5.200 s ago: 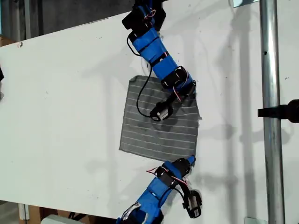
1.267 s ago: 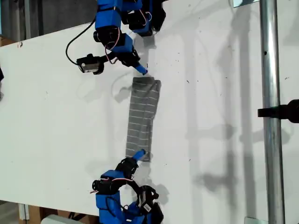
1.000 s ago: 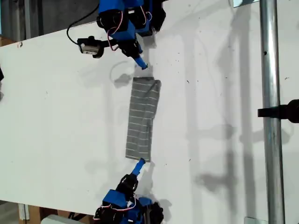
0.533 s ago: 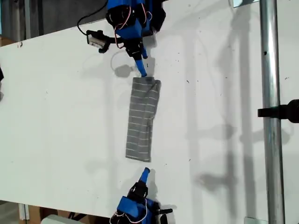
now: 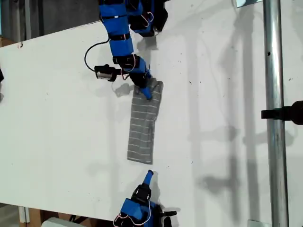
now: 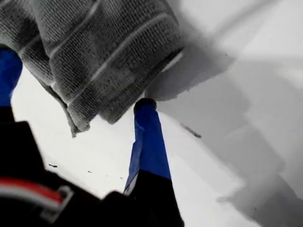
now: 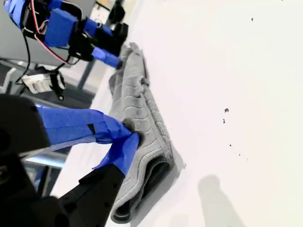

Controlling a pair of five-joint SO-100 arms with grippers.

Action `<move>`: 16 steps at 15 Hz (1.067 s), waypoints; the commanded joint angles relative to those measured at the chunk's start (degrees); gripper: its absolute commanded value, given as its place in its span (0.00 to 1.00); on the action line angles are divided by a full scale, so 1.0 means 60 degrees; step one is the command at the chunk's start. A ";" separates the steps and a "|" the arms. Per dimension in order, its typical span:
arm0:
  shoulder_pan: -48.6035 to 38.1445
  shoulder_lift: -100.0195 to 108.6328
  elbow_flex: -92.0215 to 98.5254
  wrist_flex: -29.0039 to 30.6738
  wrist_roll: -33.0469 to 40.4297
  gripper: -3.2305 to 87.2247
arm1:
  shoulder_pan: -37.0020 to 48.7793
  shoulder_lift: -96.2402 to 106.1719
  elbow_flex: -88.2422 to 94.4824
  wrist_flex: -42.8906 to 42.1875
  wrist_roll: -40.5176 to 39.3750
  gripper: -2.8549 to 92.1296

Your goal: Grasp corners of a towel and fold twice.

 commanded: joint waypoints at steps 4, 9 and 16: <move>-0.0059 0.0073 -0.0146 0.0073 -0.0234 0.01 | 0.0322 -0.1479 -0.1494 -0.1465 -0.0337 0.34; 0.0073 0.0073 -0.0161 0.0088 -0.0410 0.01 | 0.0879 -0.0293 -0.1377 0.0308 -0.0952 0.03; 0.0015 0.0073 -0.0176 0.0088 -0.0308 0.01 | -0.2666 0.7046 0.0938 0.5991 0.1802 0.03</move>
